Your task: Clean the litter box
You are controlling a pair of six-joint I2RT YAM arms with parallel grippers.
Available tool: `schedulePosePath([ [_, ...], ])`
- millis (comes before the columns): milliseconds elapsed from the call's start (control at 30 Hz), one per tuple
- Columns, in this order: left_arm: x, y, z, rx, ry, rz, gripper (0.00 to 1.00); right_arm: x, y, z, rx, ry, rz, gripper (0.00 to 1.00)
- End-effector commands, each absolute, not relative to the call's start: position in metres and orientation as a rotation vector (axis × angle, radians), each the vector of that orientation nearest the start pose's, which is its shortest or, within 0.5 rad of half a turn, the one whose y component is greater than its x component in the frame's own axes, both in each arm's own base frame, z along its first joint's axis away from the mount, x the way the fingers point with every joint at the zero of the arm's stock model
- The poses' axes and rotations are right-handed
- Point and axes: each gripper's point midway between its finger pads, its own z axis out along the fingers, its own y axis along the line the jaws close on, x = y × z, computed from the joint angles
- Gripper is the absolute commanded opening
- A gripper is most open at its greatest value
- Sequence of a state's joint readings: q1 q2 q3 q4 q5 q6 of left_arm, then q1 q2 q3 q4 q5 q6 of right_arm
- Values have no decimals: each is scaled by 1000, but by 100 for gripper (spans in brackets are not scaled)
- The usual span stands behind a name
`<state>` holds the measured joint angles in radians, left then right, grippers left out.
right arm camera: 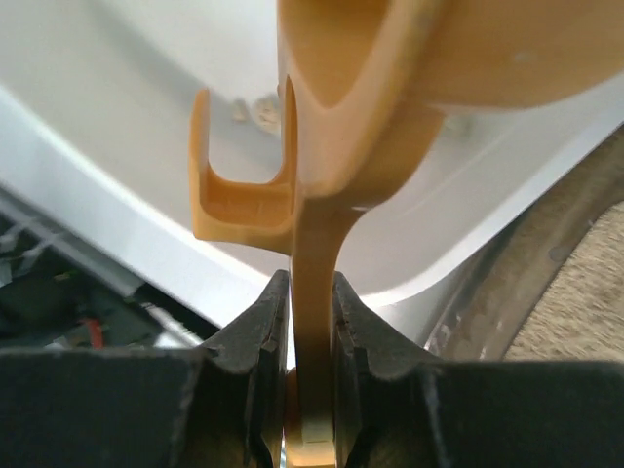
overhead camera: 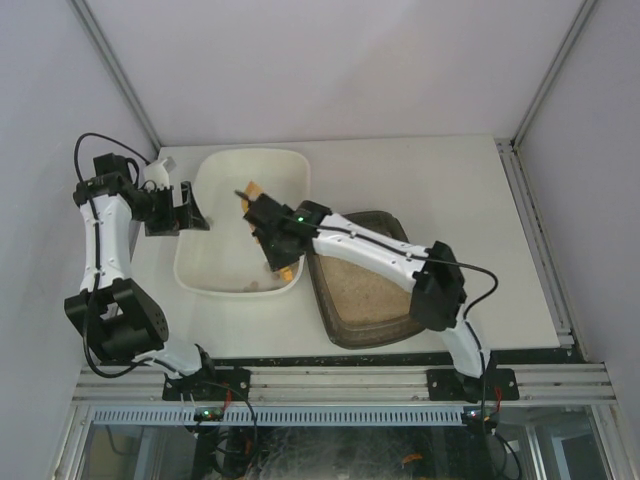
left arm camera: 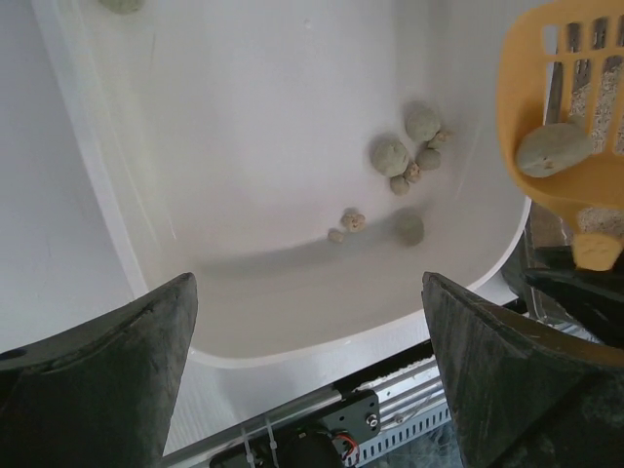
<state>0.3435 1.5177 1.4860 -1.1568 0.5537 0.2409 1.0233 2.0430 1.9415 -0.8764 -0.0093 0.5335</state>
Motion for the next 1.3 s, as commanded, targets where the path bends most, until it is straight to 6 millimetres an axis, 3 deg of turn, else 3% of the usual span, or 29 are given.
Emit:
schedulePosePath([
  [0,306,18,214,55,2523,-559,100,239,380,162,-877,2492,-118,0],
  [133,306,18,208,37,2535,-582,100,235,373,169,-986,2315,-420,0],
  [333,311,21,207,6,2530,-580,100,225,363,175,-1066,2130,-684,0],
  [767,313,20,210,23,2518,-588,100,232,360,189,-1038,2059,-704,0],
  [867,324,9,221,95,2497,-629,100,227,346,204,-911,2176,-547,0],
  [967,335,-19,232,291,2532,-606,100,211,322,209,-806,2320,-251,0],
  [1067,354,-66,241,505,2506,-583,100,188,291,208,-666,2489,79,0],
  [1100,360,-82,240,554,2500,-589,100,181,276,198,-618,2564,152,0],
  [1267,375,-189,218,745,2488,-764,100,139,240,191,-369,2776,610,0],
])
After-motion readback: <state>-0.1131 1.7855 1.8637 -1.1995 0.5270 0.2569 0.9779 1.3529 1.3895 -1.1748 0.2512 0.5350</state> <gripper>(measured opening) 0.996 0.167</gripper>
